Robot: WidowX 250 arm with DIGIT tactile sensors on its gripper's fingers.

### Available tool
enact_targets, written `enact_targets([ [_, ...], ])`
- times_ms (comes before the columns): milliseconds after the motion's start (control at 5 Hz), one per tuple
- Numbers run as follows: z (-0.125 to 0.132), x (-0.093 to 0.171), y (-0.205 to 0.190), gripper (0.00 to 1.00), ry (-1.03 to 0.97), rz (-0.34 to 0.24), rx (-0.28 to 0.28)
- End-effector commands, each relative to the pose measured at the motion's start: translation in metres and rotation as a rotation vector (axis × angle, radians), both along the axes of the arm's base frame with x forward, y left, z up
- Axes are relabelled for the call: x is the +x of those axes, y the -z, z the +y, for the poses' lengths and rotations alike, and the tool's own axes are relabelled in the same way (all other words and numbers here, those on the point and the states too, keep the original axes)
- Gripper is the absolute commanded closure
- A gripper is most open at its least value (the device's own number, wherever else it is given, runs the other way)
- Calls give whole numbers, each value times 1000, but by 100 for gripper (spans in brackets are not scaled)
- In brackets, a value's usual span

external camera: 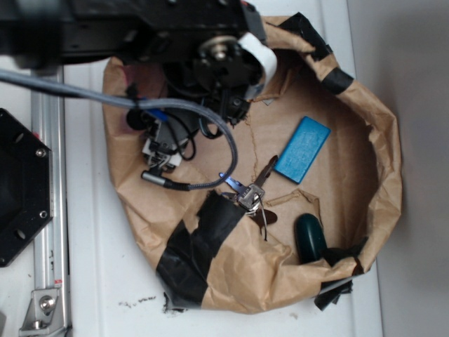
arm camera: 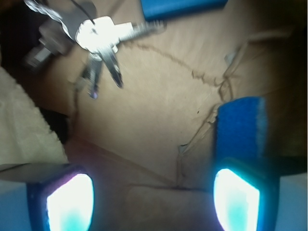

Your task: Grab the blue sponge.

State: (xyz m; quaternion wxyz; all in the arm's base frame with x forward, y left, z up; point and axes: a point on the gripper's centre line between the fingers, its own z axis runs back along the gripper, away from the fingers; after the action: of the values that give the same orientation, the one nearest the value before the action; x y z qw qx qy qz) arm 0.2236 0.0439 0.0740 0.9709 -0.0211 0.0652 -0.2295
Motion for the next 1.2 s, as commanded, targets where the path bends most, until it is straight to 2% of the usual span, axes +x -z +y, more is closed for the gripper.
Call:
enact_targets([
  [0,-16,38,2,0,136,-43,102],
  [200,-23,48,-5,0,142,-60,68],
  [400,-12,36,17,0,156,-14,80],
  [600,8,12,35,0,201,24,127],
  [1000,34,-12,47,0,164,67,140],
])
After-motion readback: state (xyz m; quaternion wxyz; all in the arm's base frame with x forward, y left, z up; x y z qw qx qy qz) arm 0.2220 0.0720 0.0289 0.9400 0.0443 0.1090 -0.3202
